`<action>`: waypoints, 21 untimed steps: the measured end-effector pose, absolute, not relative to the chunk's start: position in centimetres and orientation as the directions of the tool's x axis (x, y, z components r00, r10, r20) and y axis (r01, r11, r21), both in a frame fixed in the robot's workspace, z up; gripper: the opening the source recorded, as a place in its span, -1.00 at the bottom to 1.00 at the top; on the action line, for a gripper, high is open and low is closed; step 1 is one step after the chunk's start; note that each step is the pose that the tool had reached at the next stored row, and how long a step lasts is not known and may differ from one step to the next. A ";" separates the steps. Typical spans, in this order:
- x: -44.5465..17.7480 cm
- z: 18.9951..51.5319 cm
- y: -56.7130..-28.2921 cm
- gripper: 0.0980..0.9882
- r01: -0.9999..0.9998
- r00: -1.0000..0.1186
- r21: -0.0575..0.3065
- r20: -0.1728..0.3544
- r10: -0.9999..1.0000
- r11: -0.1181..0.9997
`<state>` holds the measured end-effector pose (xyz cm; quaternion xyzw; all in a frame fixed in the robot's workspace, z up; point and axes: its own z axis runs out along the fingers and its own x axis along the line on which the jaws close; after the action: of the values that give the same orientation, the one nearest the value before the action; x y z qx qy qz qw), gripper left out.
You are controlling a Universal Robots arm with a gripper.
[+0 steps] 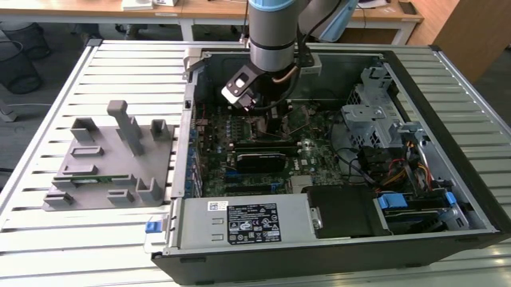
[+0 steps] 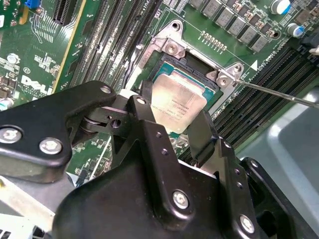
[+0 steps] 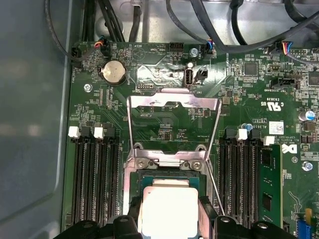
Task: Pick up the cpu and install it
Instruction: 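Place the cpu into insertion slot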
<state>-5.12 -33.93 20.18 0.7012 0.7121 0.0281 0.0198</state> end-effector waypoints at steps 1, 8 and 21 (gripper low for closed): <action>-5.1 20.1 -33.9 -0.03 0.998 -0.016 0.068 0.011 1.000 0.015; -5.1 19.9 -33.9 -0.03 0.998 -0.016 0.068 0.011 1.000 0.015; -5.1 19.4 -33.9 -0.03 0.998 -0.016 0.068 0.011 1.000 0.015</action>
<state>-5.12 -33.94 19.44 0.7013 0.7121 0.0279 0.0198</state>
